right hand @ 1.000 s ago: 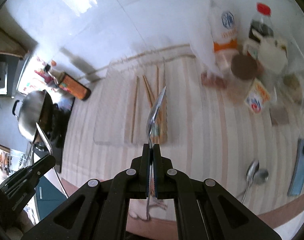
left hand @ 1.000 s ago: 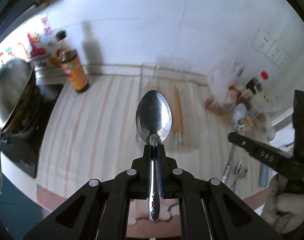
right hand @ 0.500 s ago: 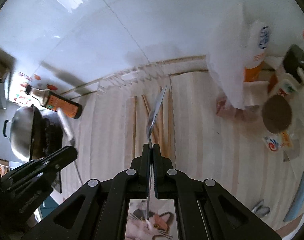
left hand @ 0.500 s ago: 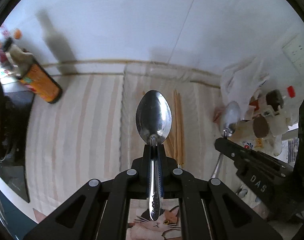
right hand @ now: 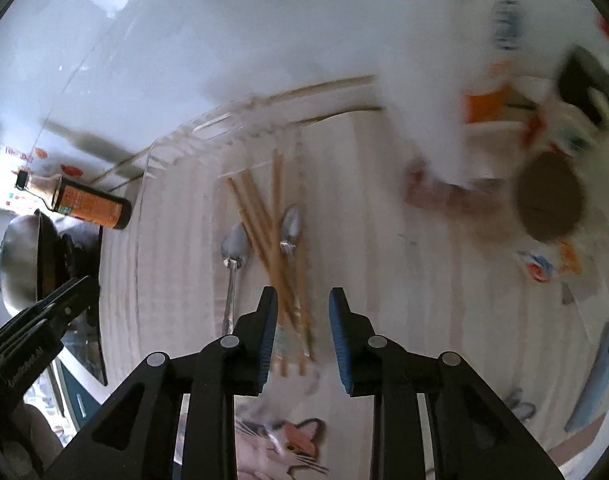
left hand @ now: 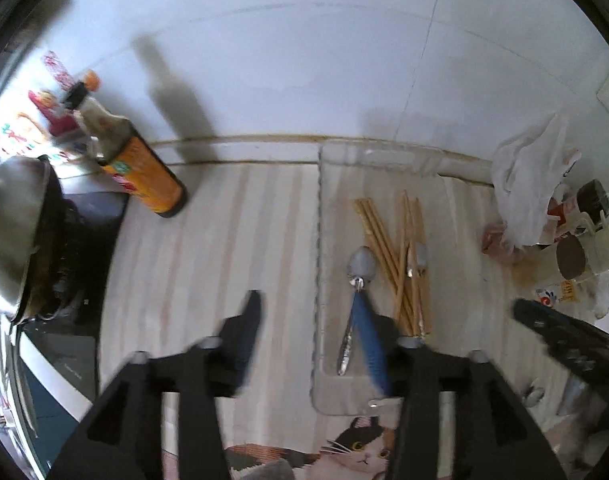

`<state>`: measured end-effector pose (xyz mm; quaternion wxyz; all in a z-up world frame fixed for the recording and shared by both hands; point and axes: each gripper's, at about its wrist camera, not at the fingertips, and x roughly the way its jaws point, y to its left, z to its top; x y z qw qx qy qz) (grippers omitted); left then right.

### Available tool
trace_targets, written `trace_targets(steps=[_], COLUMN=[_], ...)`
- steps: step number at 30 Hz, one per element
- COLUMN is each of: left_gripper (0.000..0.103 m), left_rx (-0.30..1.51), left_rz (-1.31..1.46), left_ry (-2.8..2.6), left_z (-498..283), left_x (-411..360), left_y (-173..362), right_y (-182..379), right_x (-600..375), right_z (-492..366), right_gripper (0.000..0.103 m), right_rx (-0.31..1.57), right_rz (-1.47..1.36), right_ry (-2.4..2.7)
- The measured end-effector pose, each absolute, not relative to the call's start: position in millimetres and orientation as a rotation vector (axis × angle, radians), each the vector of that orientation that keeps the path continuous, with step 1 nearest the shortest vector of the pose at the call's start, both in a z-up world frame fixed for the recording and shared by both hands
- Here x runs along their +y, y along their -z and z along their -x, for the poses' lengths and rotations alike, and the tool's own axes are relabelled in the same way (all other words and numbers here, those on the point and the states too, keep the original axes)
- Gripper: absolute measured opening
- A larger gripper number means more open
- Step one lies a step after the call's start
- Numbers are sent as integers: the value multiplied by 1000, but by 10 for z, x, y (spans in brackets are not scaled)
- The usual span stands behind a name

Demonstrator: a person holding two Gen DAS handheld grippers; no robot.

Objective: Organize utensils
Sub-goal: 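Move both tools back toward the remaining steel spoons, then grasp a steel spoon with the right tool while the left tool grasps another spoon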

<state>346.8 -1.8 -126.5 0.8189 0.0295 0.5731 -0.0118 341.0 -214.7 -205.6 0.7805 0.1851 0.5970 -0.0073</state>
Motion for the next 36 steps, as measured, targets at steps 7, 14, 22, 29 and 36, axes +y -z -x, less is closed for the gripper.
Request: trace_targets(steps=[7,14,22,29,36], left_gripper=[103,103,103,103,103], left_rx=[1063,1031,1093,1137,1152], left_rz=[-106,-164,-307,-363,-378], left_ry=[-17,15,35,20,31], left_z=[-3128,-2802,-2368,-2199,-2122], left_x=[-154,-627,-1153,-1277,-1364], left_y=[1149,1257,1672,1889,1973], right_y=[1846,2070,2960,3146,2911], right_x=[-2829,-3542,-3571,-3350,-3434], right_z=[-2681,-1840,-1343,-1360,-1362], right_gripper=[55,61,58,7,1], right_rx=[1166,1214,1384,1357,1330], right_rz=[-432,-468,-533,-386,-425], right_ry=[159,306,300,312,270])
